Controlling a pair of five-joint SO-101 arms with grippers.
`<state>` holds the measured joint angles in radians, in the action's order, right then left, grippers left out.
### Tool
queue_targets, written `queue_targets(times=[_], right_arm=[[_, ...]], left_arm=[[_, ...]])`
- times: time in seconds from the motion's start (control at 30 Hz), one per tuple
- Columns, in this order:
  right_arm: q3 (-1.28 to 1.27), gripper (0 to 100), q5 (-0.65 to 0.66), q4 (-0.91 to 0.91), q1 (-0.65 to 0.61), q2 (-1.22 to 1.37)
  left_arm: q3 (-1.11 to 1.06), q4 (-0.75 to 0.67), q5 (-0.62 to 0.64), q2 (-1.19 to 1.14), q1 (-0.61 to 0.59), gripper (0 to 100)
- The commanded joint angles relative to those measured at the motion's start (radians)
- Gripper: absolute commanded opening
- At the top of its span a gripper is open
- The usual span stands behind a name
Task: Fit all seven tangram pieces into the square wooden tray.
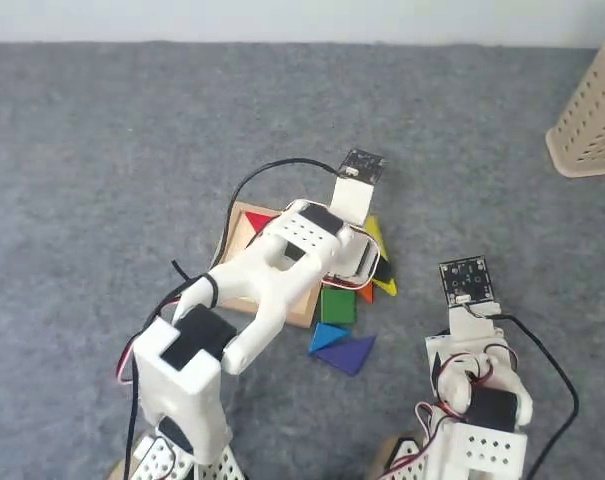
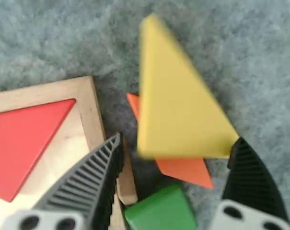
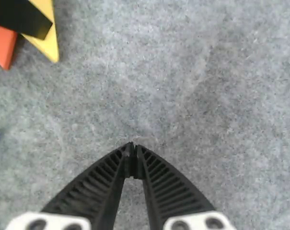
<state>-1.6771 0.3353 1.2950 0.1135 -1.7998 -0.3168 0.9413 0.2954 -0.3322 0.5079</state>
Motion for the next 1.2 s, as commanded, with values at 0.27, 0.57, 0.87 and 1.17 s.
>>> queue_targets(times=[0.27, 0.57, 0.87, 1.17], right_arm=[[-0.006, 0.6, 0.012, -0.013, 0.012, -0.015], [-0.006, 0.6, 0.012, -0.013, 0.012, -0.015], [-0.006, 0.6, 0.012, -0.013, 0.012, -0.015], [-0.006, 0.6, 0.012, -0.013, 0.012, -0.015]], left_arm=[[0.094, 0.043, -0.054, -0.038, 0.000, 33], [0.236, 0.038, -0.057, -0.117, -0.005, 33], [0.384, 0.118, -0.058, -0.239, -0.009, 29], [0.389, 0.138, -0.137, -0.236, -0.005, 16]])
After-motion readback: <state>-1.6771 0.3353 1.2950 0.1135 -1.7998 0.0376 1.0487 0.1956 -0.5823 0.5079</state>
